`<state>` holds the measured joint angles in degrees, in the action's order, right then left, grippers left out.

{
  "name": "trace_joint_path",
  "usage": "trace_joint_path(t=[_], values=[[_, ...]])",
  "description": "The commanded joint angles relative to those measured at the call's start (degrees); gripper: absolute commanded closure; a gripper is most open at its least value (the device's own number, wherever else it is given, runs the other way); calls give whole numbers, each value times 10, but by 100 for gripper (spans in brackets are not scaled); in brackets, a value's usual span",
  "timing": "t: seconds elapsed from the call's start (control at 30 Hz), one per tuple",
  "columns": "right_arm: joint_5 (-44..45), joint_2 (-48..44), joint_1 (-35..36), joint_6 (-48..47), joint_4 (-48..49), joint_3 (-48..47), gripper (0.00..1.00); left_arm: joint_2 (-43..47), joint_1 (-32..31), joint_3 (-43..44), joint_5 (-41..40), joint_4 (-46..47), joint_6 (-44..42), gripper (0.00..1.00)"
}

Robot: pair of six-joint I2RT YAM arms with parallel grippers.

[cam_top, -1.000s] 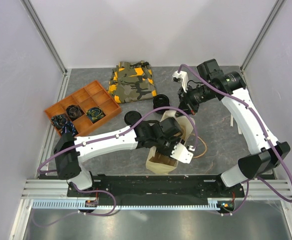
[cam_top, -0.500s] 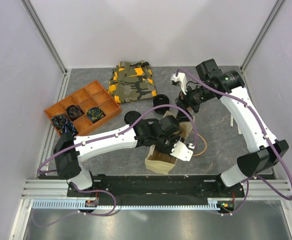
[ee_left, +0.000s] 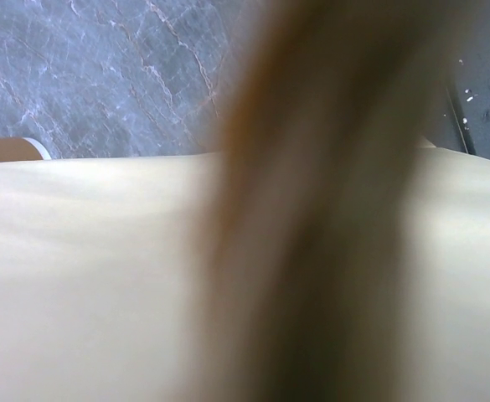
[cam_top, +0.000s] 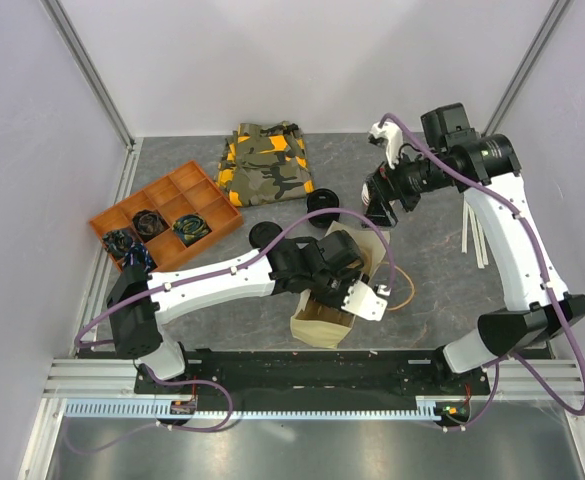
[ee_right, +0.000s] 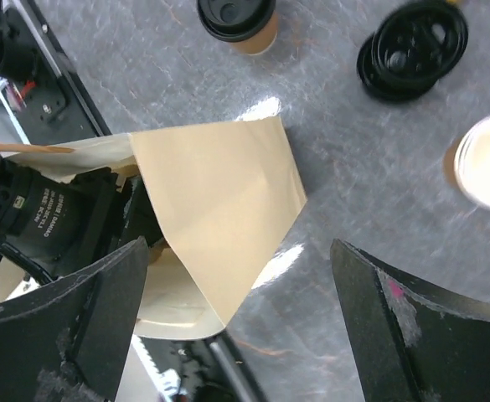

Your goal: Pack the takeout coffee

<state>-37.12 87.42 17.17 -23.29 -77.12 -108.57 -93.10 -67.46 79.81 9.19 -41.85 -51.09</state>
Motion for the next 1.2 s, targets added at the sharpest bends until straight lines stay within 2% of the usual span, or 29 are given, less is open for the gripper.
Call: trace_joint_path(t=[0.0,0.13,0.23,0.43,0.53,0.57,0.63,0.67,0.77,1.17], values=[[-4,-44,-8,75,-65,68,2,16,3,14,-8,2,32,88],[2,-85,-10,90,-51,98,9,18,4,11,-18,8,42,88],[13,-95,-8,102,-37,118,18,19,5,10,-28,17,52,88],[13,-88,11,86,-30,140,32,27,8,2,-46,36,64,88],[1,-78,15,65,-36,145,60,33,8,-4,-53,43,71,87],[-12,-74,15,53,-46,144,75,34,8,-6,-55,45,73,87],[-15,-51,15,32,-63,130,87,39,9,-7,-57,47,75,87],[-7,-43,15,36,-66,119,100,41,9,-9,-58,48,78,87],[11,-29,15,20,-68,108,100,47,10,-12,-58,48,82,87],[2,-69,22,-48,-66,95,100,48,37,-24,-36,24,70,87]])
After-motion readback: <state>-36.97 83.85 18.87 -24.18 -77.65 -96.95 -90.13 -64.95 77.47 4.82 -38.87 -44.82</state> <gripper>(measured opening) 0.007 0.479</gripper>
